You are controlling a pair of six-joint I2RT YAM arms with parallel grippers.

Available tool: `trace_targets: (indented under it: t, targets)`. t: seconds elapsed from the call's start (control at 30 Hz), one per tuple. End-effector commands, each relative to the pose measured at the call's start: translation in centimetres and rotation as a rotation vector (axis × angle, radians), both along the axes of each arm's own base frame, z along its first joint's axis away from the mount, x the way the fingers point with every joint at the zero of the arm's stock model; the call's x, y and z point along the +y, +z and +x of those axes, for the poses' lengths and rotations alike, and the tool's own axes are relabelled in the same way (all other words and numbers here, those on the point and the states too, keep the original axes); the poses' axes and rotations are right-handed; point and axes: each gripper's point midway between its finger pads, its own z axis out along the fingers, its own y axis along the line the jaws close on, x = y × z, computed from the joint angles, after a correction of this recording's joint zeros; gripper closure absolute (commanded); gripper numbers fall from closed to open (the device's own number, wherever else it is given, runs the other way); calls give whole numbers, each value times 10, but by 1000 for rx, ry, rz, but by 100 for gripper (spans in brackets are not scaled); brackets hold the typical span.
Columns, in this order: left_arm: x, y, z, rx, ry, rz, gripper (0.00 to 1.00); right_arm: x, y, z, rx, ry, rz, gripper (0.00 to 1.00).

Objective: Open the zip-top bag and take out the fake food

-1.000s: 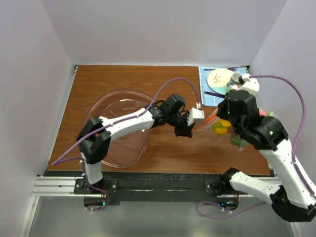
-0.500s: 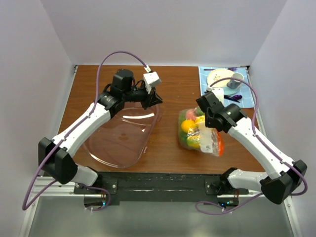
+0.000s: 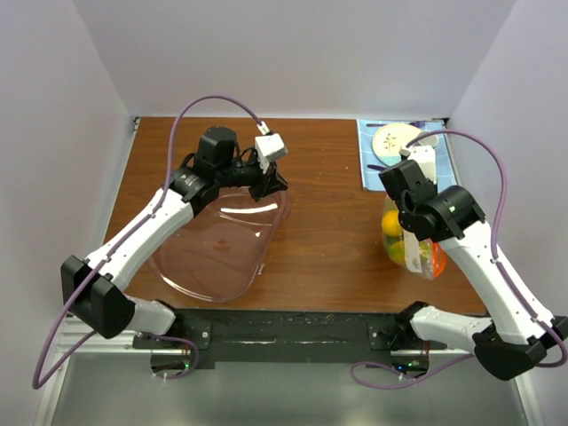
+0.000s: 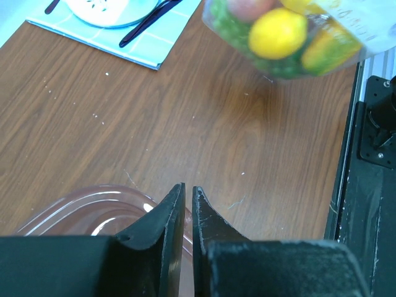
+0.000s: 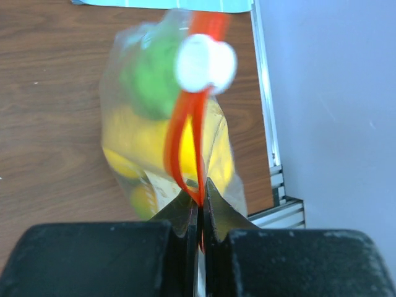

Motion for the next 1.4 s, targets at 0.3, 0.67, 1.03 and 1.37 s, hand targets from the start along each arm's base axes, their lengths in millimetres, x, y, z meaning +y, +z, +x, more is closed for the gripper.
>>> trace_targets:
  t: [0.3,0.67,1.03,1.37]
  targets:
    - [19,19,-12,-103,6,32,85,135,-112,20,269,295,298,100]
    - [5,7,-24,2,-50,-17,74,224,-124,44,269,385,598,56]
    - [-66,-15,-55,145,-223,-31,70,144,-54,68,-2,230,527,3]
    - [-77,-72,-48,143,-221,75,75,84,-135,70,89,16,481,7]
